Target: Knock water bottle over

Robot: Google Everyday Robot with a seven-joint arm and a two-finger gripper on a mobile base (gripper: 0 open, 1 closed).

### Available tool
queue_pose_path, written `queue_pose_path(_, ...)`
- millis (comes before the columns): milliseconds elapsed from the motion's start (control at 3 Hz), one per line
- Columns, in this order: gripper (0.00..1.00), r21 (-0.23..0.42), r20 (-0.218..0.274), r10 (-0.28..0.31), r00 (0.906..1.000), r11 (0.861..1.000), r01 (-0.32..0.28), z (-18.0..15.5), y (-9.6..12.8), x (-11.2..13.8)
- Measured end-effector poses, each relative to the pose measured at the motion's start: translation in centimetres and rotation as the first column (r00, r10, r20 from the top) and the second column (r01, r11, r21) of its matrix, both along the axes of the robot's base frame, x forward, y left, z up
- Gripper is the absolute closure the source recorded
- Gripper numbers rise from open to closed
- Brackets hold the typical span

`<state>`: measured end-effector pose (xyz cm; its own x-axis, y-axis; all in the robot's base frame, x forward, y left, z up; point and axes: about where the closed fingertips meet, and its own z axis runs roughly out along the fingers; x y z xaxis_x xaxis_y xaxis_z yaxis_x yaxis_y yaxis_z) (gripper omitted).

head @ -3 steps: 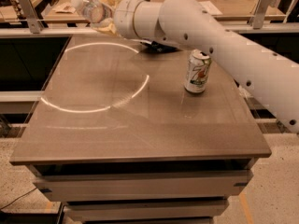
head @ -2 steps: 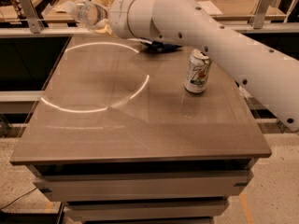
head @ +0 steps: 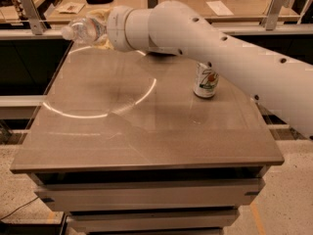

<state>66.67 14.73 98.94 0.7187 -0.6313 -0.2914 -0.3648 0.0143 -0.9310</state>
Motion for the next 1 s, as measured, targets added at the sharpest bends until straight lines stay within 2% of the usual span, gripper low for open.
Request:
queue_pose_path(333, 1.0, -0.088, 0.005, 0.037, 0.9993, 0.995, -0.036, -0.8, 0.5, -1.3)
queue_pose_path(667, 1.0, -0.167, -0.032, 0.096, 0.9949, 0.981, -0.1, -1.0, 1.2, -1.3)
queue_pose_path(1000, 1.0, -0.257, -0.091, 0.154, 0.984, 0.951, -0.172, -1.1, 1.5, -1.5)
